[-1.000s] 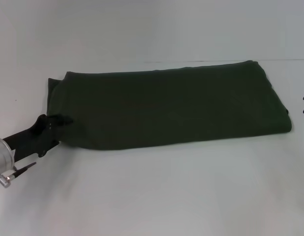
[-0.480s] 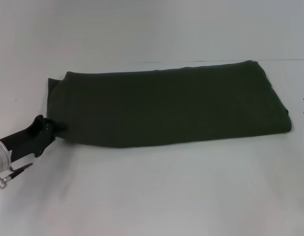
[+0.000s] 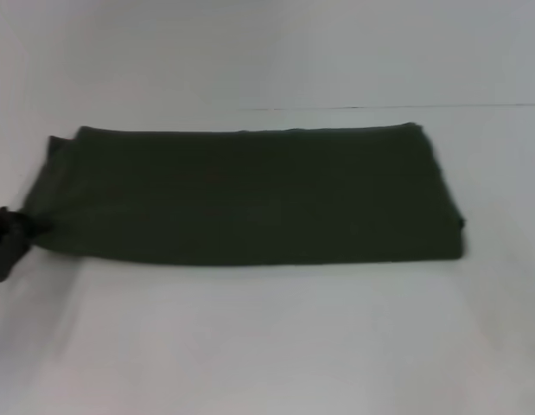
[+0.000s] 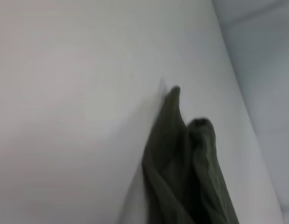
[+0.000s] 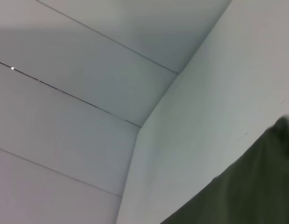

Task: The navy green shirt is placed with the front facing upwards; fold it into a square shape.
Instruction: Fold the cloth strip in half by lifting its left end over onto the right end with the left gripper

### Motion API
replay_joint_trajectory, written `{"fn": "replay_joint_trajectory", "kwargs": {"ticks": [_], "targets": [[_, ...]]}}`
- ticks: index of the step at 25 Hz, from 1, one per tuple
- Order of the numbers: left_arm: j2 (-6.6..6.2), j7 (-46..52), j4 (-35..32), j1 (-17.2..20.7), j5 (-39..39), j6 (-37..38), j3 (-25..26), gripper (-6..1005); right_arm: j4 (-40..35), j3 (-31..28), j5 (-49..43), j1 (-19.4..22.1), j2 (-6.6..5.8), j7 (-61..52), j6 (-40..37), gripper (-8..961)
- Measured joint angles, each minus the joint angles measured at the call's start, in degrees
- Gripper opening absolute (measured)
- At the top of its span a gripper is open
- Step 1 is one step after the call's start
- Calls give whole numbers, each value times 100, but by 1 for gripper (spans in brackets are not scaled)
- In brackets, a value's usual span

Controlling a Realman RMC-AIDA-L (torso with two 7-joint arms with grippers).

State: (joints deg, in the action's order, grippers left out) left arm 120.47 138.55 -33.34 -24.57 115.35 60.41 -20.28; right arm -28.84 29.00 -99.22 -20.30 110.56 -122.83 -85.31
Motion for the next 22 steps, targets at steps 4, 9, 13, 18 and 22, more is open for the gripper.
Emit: {"fn": "replay_joint_trajectory", "kwargs": {"ticks": [4,9,13,18,22], "targets": [[-77,-66,-124,153,39,-116,321,3,1,0,0,7,1,-4,66,676],[-144,-179,-182,223,96,-270,442,3,9,0,0,17,7,-9,152,675],[-123,-528,-189,114,-146,274,454,3,14,0,0,18,26,-7,159,675],[-106,-717,-209,-358,-407,1278,394,3,19,0,0,10,27,-8,167,675],[-99,-716,-249,-759,-410,1766,345,2,19,0,0,-16,39,15,168,676]]}}
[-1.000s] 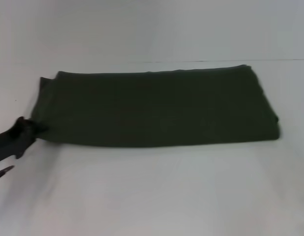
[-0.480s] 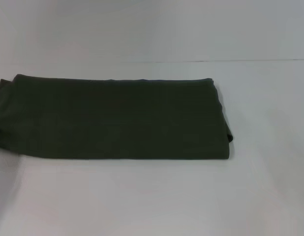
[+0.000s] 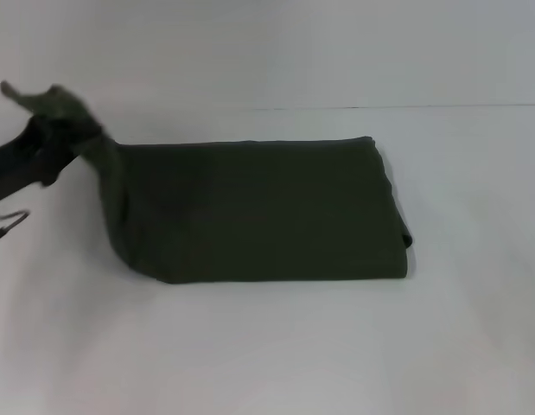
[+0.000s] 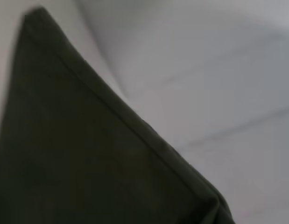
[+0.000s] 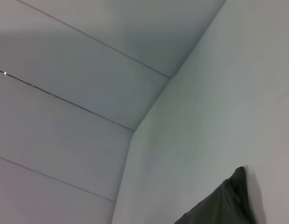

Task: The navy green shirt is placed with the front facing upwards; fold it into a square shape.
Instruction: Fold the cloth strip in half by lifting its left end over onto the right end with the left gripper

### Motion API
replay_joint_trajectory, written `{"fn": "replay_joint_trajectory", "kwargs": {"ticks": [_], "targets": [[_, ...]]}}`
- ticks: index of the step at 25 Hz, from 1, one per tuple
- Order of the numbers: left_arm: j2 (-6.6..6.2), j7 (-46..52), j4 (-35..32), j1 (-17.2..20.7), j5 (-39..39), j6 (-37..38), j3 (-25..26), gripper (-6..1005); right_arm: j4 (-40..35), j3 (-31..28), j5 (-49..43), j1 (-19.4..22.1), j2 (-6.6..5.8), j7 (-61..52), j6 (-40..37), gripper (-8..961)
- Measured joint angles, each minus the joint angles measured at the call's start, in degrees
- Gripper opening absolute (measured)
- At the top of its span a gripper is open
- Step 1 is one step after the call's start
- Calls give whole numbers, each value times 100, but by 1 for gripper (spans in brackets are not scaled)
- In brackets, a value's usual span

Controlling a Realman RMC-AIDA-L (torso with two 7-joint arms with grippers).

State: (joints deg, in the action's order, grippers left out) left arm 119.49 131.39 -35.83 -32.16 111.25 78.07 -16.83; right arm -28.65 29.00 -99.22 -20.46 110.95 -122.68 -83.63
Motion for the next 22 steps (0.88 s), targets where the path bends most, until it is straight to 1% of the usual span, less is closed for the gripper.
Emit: {"fn": "replay_joint_trajectory", "kwargs": {"ticks": [3,8,11,13,14,17,19,22], "targets": [[36,18,-20,-311,-2,192,-185,2,0,1,0,-27,9,11,0,676],[116,37,-47,-733,-3,176,-700,2,0,2,0,-49,20,15,-1,676],[233,34,-61,-941,-5,85,-987,2,0,14,0,-51,27,16,-3,676],[330,22,-81,-1081,-6,-102,-1315,2,5,17,0,-49,33,22,-2,676],[355,19,-82,-1120,-6,-174,-1418,2,16,17,0,-48,35,26,0,676],[451,0,-55,-1310,-26,-534,-1948,2,47,23,-3,-53,37,40,7,676],[480,-19,35,-1420,-86,-852,-2369,2,50,31,-7,-54,37,42,22,676],[496,-163,292,-1587,-316,-1411,-3299,2,61,40,-14,-54,35,48,53,676]]}}
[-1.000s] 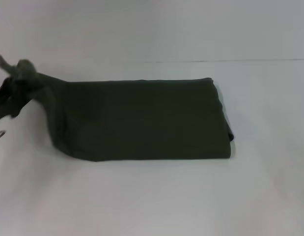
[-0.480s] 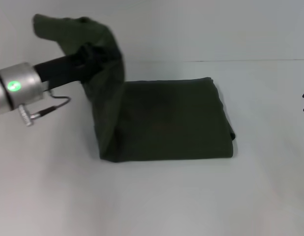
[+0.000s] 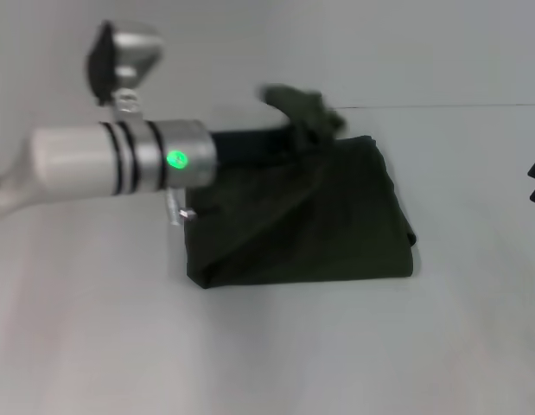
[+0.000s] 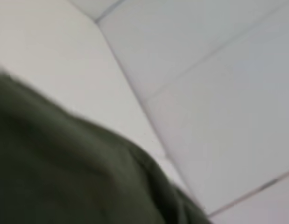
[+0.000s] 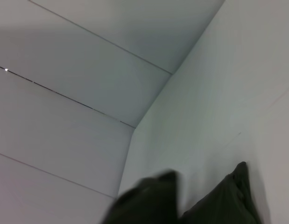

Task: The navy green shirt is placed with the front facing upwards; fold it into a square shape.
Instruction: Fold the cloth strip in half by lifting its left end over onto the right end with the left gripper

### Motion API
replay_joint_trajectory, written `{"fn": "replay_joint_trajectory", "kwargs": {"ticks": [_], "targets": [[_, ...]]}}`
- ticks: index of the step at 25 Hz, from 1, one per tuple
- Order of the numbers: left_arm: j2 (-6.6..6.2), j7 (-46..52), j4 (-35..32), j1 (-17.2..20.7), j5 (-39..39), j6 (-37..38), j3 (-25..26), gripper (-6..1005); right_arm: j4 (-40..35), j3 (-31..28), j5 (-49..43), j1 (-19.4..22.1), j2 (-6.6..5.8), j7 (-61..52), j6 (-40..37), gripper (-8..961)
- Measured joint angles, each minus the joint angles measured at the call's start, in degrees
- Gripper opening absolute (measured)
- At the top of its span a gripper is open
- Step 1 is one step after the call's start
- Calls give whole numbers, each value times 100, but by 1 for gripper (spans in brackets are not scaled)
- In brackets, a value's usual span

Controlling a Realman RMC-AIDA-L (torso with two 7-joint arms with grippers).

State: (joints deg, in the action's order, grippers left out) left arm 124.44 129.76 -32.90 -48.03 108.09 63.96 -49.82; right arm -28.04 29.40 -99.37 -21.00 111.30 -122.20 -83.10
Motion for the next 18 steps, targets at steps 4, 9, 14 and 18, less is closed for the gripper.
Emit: {"fn": "replay_joint_trajectory", "kwargs": {"ticks": [4,9,14,18], "targets": [[10,-241,264,-191,-212,-612,-1160,18,55,8,-21,-1,-4,18,15,675],[20,-424,225,-325,-324,-807,-2266,90,70,5,-22,22,-11,30,38,675],[-28,-720,-176,-219,-481,-66,-2658,231,71,-27,-22,60,-24,24,51,675],[-39,-746,-717,328,-526,513,-1940,387,71,14,-94,34,-61,3,53,675]]}}
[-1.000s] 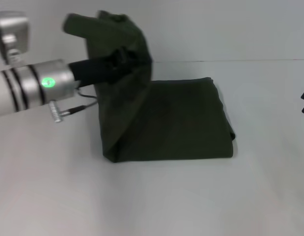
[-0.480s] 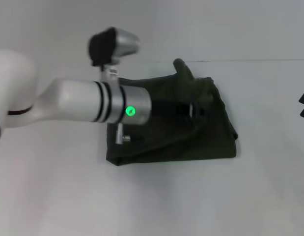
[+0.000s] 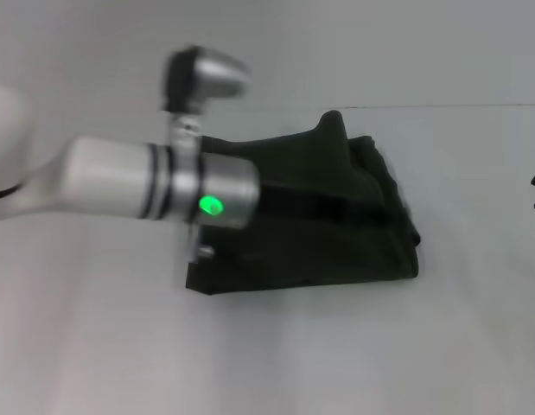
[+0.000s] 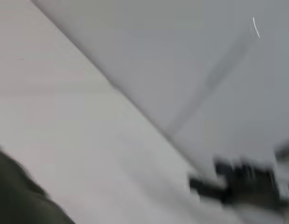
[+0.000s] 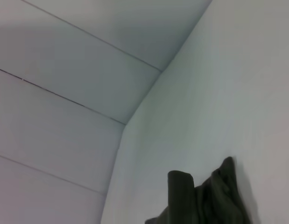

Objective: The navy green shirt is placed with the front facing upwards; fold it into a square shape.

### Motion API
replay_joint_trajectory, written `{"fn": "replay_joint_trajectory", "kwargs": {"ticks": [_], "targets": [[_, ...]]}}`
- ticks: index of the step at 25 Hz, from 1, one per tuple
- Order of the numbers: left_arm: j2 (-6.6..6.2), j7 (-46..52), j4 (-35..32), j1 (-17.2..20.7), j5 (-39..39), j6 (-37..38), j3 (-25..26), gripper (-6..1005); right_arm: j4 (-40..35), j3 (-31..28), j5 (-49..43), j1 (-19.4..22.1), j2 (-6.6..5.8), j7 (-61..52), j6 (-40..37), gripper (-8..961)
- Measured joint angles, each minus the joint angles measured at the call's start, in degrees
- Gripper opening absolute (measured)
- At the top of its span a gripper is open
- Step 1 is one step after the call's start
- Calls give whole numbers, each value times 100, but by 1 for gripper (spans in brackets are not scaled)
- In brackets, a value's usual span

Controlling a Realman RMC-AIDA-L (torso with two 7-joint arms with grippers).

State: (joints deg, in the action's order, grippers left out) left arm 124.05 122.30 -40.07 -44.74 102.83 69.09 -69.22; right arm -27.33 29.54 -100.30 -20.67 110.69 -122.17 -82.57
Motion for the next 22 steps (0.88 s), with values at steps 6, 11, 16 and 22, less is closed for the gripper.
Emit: {"fn": "replay_joint_trajectory", "kwargs": {"ticks": [6,11,16,22], "targets": [[-109,991,-111,865,-261,318,1924,601,-59,12,-629,-252,-60,-26,29,675],[-253,1303,-128,1349,-227,1035,2811,707,-71,26,-1631,-994,-149,-280,353,675],[-251,1172,-171,1629,-216,1274,3128,846,-67,148,-2415,-1839,-115,-703,1080,676],[-244,1010,-196,1683,-230,1344,3316,952,-3,945,-2752,-2561,88,-1388,1847,676]]}}
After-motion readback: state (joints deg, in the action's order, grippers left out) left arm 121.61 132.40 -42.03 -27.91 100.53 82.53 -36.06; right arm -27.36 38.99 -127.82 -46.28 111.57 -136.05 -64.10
